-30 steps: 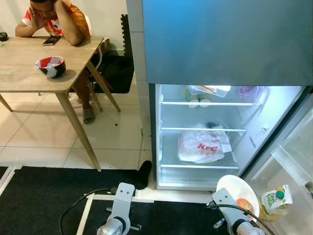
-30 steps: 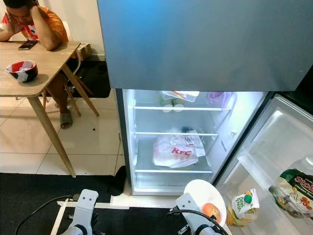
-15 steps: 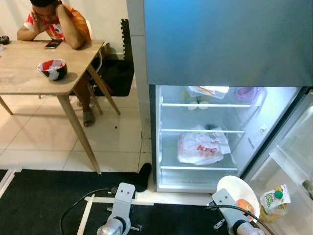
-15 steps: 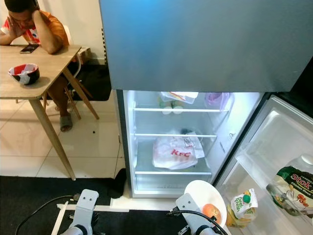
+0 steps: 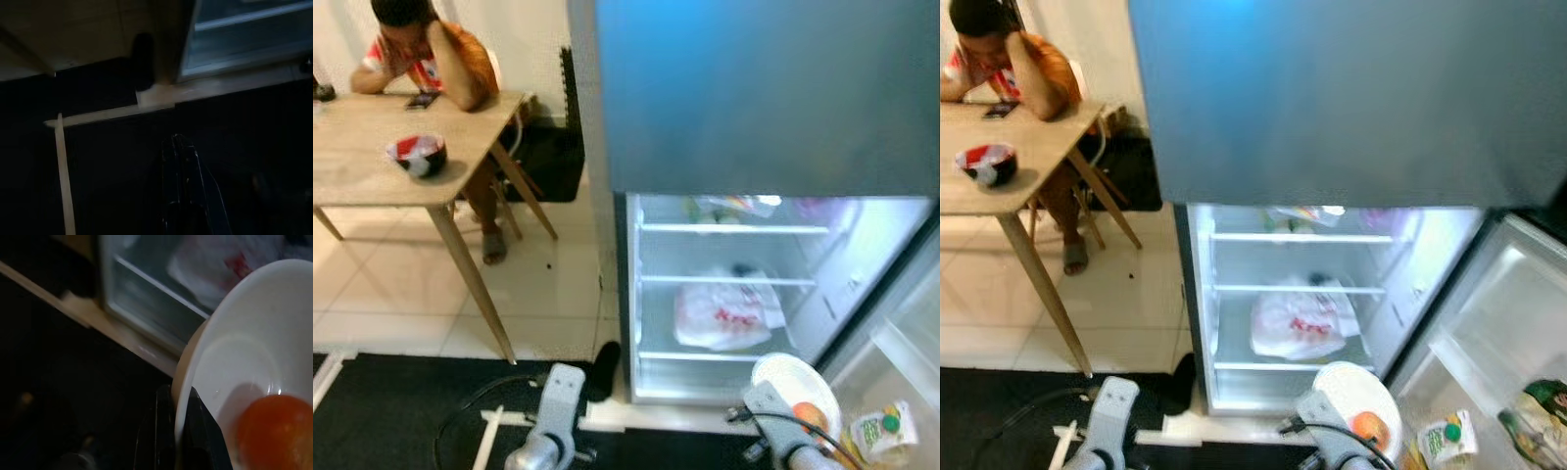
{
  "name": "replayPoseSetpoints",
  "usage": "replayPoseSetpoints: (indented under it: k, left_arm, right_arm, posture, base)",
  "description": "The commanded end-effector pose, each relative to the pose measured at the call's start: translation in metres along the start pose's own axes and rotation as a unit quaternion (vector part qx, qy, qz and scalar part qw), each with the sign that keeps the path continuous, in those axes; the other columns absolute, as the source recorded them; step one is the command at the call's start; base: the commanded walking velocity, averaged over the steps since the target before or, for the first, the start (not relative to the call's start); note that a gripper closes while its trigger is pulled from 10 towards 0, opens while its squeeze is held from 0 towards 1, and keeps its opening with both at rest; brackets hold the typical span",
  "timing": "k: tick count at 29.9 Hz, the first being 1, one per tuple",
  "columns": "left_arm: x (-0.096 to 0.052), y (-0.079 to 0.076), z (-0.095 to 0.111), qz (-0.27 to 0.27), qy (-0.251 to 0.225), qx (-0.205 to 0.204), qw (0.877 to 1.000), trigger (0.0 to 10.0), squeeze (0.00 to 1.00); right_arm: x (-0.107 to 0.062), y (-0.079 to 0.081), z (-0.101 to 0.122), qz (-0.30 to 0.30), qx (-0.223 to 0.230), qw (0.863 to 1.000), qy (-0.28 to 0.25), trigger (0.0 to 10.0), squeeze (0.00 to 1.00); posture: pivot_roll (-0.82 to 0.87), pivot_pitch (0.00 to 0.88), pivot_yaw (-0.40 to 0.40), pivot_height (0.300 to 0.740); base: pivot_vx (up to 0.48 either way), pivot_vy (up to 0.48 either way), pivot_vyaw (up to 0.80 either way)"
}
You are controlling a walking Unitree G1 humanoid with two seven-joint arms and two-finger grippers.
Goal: Restocking fridge
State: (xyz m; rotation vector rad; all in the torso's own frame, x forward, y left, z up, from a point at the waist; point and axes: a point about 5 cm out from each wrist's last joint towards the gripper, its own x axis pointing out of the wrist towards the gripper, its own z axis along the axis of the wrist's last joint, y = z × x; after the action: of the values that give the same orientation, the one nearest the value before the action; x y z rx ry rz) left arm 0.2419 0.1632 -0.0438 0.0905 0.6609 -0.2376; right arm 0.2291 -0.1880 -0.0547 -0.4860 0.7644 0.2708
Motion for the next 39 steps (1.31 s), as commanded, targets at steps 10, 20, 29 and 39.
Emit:
replayPoseSetpoints:
  k: [10,20,29,39]
  left_arm:
    - [0.000,-0.003,-0.003,-0.009,0.007,0.007,1.000,10.0,0.00]
    - [0.001,-0.003,0.000,-0.013,0.006,0.012,1.000,10.0,0.00]
    - [0.002,-0.007,0.000,-0.023,0.007,0.024,0.999,10.0,0.00]
    - [0.002,-0.009,0.001,-0.033,0.006,0.034,0.999,10.0,0.00]
  right_arm:
    - [-0.002,-0.007,-0.007,-0.012,-0.005,1.000,0.009,10.0,0.00]
    - [-0.003,-0.007,-0.010,-0.015,-0.003,1.000,0.014,10.0,0.00]
    - [-0.004,-0.009,-0.013,-0.019,-0.001,1.000,0.019,10.0,0.00]
    - [-0.005,-0.008,-0.016,-0.021,0.001,0.999,0.024,10.0,0.00]
  posture:
    - [-0.06,0.034,0.036,0.740]
    - [-0.06,0.035,0.041,0.740]
    - [-0.07,0.042,0.045,0.740]
    - [-0.07,0.049,0.048,0.740]
  base:
    - [0.309,0.000,0.00]
    - [0.304,0.000,0.00]
    - [0.066,0.000,0.00]
    - [0.000,0.000,0.00]
